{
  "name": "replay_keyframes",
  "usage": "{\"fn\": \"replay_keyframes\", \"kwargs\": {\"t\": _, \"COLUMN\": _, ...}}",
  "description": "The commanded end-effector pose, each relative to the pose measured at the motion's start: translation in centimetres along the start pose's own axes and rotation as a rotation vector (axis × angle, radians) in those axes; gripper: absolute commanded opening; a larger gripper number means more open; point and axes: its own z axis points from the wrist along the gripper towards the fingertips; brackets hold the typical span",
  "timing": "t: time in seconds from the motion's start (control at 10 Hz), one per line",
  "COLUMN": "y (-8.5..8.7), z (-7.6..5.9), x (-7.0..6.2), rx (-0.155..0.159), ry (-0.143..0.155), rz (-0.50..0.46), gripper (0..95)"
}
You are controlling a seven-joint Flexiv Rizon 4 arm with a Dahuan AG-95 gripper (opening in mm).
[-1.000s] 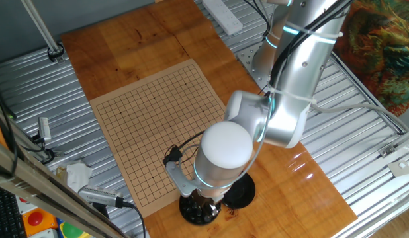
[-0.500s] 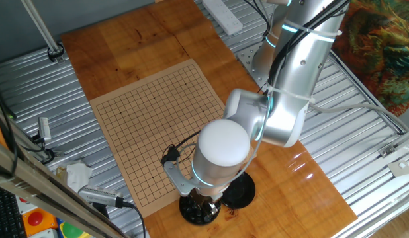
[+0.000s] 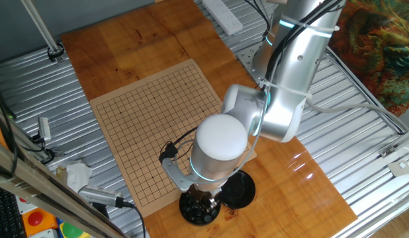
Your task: Play the first move as black on the 3-4 point in the upper right corner of the Go board
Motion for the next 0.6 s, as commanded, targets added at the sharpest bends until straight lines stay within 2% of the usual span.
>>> {"fn": "replay_keyframes", "kwargs": {"t": 0.1, "y": 0.07, "z": 0.35, "x": -0.15, "rx": 0.001, "ry": 0.0, "rz": 0.001, "gripper": 38.0}}
{"fn": "replay_keyframes", "kwargs": {"t": 0.6, "y": 0.0, "z": 0.58, "x": 0.25, "rx": 0.004, "ry": 0.002, "rz": 0.002, "gripper": 38.0}}
